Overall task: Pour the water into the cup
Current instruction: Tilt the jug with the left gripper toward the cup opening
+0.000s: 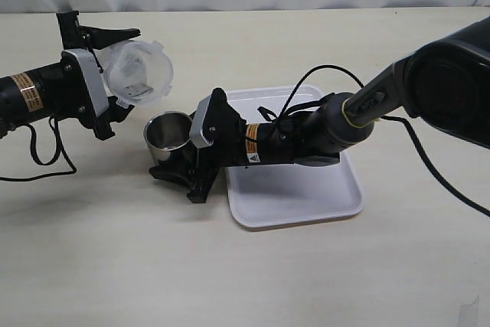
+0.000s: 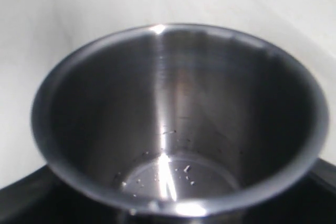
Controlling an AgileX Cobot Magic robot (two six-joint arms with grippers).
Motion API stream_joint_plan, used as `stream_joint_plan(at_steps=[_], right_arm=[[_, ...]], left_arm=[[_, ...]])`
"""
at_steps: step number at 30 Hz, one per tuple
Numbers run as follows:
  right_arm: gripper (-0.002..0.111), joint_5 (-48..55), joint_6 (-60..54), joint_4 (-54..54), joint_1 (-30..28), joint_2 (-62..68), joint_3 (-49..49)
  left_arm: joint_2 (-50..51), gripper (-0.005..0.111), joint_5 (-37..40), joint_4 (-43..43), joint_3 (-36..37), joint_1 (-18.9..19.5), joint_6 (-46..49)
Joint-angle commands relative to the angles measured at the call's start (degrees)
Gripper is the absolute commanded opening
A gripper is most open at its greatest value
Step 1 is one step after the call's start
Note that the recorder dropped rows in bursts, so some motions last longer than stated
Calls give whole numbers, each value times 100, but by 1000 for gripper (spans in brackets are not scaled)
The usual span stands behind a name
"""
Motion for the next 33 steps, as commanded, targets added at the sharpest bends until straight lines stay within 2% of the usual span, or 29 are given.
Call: stream_joint_plan(at_steps=[1, 20, 26, 33], right_arm=[[4, 99, -8, -88, 3, -19, -8], [4, 99, -8, -88, 3, -19, -8], [4, 99, -8, -88, 3, -19, -8], [4, 99, -8, -88, 3, -19, -8]], left_arm=[[-36, 0, -284, -68, -48, -16, 18], [-36, 0, -69, -28, -48, -16, 42], [-36, 0, 149, -140, -48, -237, 31], [-36, 0, 190, -229, -48, -238, 54]])
